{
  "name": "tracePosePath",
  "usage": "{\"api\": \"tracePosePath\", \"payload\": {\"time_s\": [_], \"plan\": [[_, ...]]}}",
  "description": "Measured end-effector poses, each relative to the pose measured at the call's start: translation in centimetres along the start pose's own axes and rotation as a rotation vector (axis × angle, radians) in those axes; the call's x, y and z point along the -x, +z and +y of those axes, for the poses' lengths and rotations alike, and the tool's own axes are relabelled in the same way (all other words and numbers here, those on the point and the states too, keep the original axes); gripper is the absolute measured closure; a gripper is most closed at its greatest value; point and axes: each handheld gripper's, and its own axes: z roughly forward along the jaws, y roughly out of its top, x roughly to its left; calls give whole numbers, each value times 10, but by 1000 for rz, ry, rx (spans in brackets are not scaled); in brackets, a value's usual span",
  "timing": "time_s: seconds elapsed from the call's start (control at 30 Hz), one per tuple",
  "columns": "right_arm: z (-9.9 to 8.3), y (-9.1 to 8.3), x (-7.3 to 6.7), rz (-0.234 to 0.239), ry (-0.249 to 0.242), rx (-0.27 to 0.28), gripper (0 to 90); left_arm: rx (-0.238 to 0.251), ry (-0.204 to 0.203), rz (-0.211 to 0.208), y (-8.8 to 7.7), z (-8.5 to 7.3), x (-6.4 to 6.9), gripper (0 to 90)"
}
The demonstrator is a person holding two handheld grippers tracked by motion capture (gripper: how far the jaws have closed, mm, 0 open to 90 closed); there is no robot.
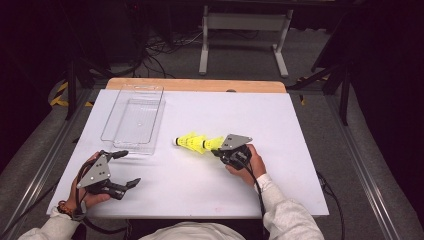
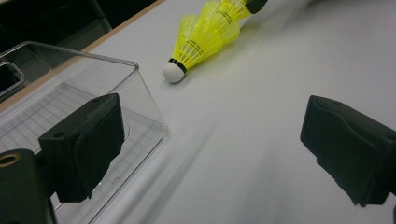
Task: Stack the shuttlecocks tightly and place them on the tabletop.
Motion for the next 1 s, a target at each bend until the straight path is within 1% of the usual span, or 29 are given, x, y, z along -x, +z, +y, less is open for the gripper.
{"api": "tracePosePath", "payload": {"time_s": [0.03, 0.1, 0.13, 0.2, 0.37, 0.43, 0.5, 0.57, 0.7, 0.87, 0.93, 1.0], "plan": [[1, 1, -1, 2, -4, -2, 896, 4, -9, -1, -1, 0, 0, 73], [2, 3, -2, 4, -11, -7, 896, 4, -13, 2, -2, -1, 0, 73], [2, 3, -2, 4, -11, -9, 896, 4, -9, 7, -2, -1, 0, 73], [2, 3, -1, 4, -8, -7, 896, -3, -12, 3, -3, -1, 2, 73], [3, 2, 0, 4, -12, 0, 896, -2, -10, 14, -5, -2, 3, 73], [4, 2, 0, 7, -15, 2, 896, -2, -16, 16, -6, -3, 3, 73], [5, 3, 0, 10, -19, 2, 895, -6, -10, 22, -7, -3, 4, 74], [6, 3, 0, 14, -16, 5, 896, -5, -16, 22, -8, -3, 4, 74], [8, 3, 0, 15, -19, 7, 896, -12, -14, 29, -10, -5, 6, 75], [9, 5, 1, 19, -16, 5, 895, -11, -22, 33, -12, -5, 7, 74], [9, 8, 0, 16, -16, 0, 894, -14, -14, 38, -12, -5, 8, 75], [10, 9, 0, 17, -14, 4, 892, -17, -16, 37, -12, -5, 8, 77]]}}
